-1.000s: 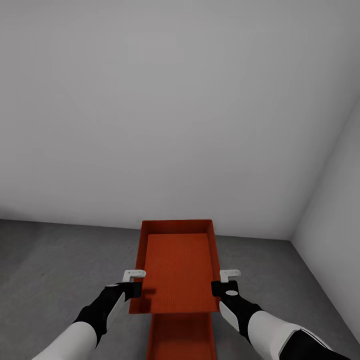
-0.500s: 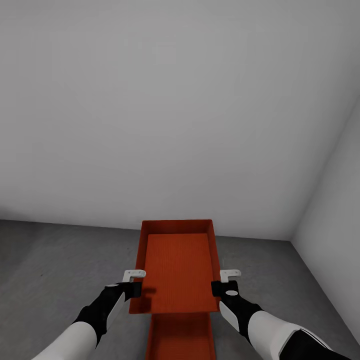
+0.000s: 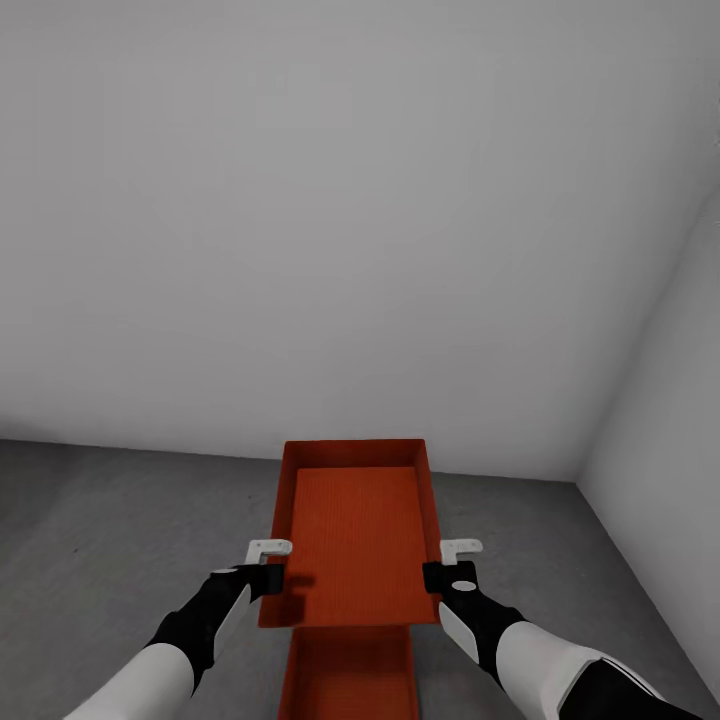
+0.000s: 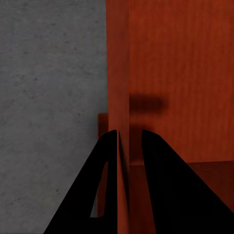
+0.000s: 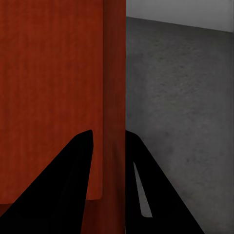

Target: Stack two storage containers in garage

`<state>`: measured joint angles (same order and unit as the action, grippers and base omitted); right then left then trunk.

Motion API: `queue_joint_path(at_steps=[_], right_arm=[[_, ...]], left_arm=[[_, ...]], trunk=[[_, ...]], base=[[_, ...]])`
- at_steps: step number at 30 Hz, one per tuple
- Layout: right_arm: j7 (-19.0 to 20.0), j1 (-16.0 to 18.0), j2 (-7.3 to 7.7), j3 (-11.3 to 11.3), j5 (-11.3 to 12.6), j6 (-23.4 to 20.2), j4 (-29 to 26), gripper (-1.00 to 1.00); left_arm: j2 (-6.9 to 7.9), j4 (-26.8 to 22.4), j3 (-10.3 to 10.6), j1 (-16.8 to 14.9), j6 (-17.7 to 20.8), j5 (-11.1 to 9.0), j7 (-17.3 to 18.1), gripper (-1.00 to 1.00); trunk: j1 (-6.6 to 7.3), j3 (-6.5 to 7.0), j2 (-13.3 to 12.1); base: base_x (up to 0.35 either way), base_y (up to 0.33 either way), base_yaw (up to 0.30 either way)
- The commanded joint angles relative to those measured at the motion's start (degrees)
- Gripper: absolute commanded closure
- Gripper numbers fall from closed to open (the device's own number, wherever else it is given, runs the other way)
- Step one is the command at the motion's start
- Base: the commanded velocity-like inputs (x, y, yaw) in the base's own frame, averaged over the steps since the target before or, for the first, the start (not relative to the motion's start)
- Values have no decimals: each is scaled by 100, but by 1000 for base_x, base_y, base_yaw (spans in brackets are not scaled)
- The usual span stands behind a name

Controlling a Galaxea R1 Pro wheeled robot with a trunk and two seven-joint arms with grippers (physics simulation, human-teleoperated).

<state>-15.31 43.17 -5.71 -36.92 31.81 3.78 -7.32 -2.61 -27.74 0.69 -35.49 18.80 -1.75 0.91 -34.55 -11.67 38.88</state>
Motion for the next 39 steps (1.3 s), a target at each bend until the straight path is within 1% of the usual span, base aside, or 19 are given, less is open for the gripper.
queue_joint_path(at_steps=[1,17,39], right_arm=[[-332,7,61,221,-43,167,-6,100],[-332,7,61,221,-43,153,-6,100],[-324,7,70,221,-43,158,-6,100]], left_arm=[[7,-1,-95,-2,33,17,-22,100],[7,-3,-95,-2,31,17,-8,100],[7,-3,-95,-2,32,17,-3,100]], trunk=[[-1,-8,7],[-1,-13,7],[-1,-201,7]], base=[[0,-12,0],[0,-2,0],[0,0,0]])
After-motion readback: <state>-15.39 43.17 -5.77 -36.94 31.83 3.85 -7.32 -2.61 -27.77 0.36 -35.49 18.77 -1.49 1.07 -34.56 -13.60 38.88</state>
